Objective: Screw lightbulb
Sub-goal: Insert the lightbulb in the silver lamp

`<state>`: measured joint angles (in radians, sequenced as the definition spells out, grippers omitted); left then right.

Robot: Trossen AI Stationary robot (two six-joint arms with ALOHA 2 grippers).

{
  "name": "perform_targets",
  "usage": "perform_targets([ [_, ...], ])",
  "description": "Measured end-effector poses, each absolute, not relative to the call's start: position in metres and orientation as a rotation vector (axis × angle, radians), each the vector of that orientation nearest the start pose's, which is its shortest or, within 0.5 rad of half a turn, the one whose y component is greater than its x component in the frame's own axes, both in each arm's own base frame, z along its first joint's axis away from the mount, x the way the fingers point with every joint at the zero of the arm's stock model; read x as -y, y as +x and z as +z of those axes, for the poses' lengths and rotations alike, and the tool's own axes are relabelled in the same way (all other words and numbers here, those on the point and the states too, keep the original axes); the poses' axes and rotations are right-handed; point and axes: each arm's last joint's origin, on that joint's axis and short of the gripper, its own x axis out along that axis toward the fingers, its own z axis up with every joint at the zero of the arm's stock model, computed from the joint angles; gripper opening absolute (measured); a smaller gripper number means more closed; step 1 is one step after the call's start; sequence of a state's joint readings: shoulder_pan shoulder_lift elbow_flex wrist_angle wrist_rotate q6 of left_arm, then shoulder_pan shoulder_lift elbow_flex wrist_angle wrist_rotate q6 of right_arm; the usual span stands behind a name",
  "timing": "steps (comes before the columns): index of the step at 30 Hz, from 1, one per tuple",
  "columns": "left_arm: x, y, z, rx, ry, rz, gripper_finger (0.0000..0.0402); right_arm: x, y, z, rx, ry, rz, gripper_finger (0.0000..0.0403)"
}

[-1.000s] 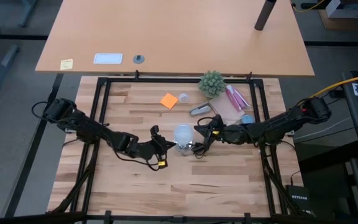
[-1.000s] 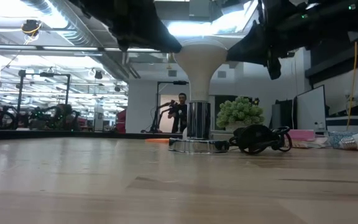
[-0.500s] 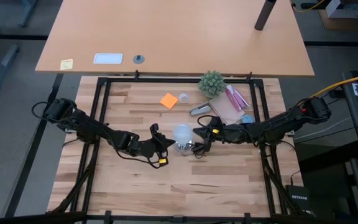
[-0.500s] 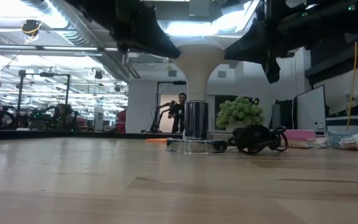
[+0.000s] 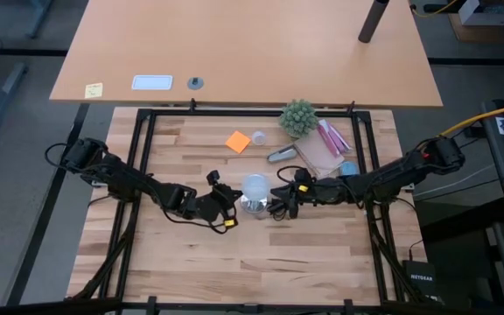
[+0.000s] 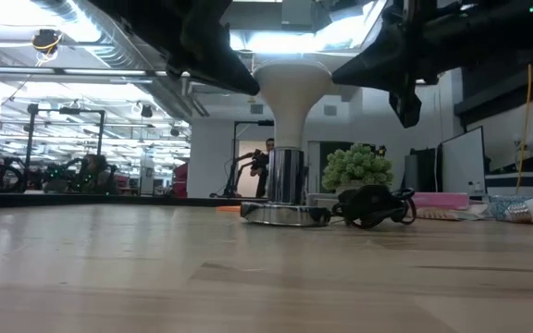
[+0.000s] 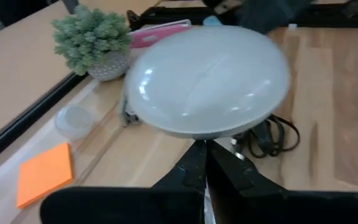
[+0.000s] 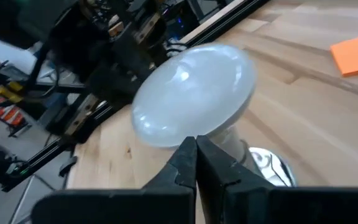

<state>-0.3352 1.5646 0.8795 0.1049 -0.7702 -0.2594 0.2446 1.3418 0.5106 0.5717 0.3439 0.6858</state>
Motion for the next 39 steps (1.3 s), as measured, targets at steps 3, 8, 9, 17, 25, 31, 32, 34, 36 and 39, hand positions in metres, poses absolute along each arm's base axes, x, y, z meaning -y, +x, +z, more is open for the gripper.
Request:
perform_targets([
  [3, 0.083, 0.31, 0.211, -0.431, 0.047, 0.501, 0.0001, -0.058, 0.255, 0.196, -0.205, 0.62, -0.166, 0.0005],
  [8, 0.075, 0.311, 0.21, -0.434, 0.025, 0.53, 0.0001, -0.064, 0.254, 0.195, -0.204, 0.644, -0.163, 0.0005],
  [9, 0.074, 0.311, 0.21, -0.439, 0.026, 0.534, 0.0001, -0.063, 0.254, 0.195, -0.202, 0.644, -0.167, 0.0005],
  [17, 0.077, 0.309, 0.208, -0.464, 0.049, 0.524, 0.0001, -0.063, 0.254, 0.195, -0.2, 0.632, -0.172, 0.0005],
  [25, 0.098, 0.298, 0.204, -0.51, 0.033, 0.455, 0.0001, -0.061, 0.247, 0.212, -0.148, 0.559, -0.152, 0.0005],
  [31, 0.115, 0.294, 0.207, -0.485, 0.014, 0.379, 0.0001, -0.053, 0.237, 0.227, -0.077, 0.459, -0.272, 0.0005],
  [32, 0.117, 0.295, 0.208, -0.47, 0.01, 0.371, 0.0001, -0.052, 0.237, 0.226, -0.074, 0.444, -0.306, 0.0005],
  [34, 0.12, 0.296, 0.211, -0.443, 0.016, 0.355, 0.0001, -0.05, 0.238, 0.223, -0.068, 0.411, -0.372, 0.0005],
  [36, 0.12, 0.298, 0.214, -0.416, 0.019, 0.345, 0.0001, -0.047, 0.242, 0.218, -0.084, 0.396, -0.415, 0.0005],
  [39, 0.118, 0.301, 0.216, -0.396, 0.023, 0.347, 0.0001, -0.041, 0.249, 0.209, -0.108, 0.39, -0.429, 0.0005],
])
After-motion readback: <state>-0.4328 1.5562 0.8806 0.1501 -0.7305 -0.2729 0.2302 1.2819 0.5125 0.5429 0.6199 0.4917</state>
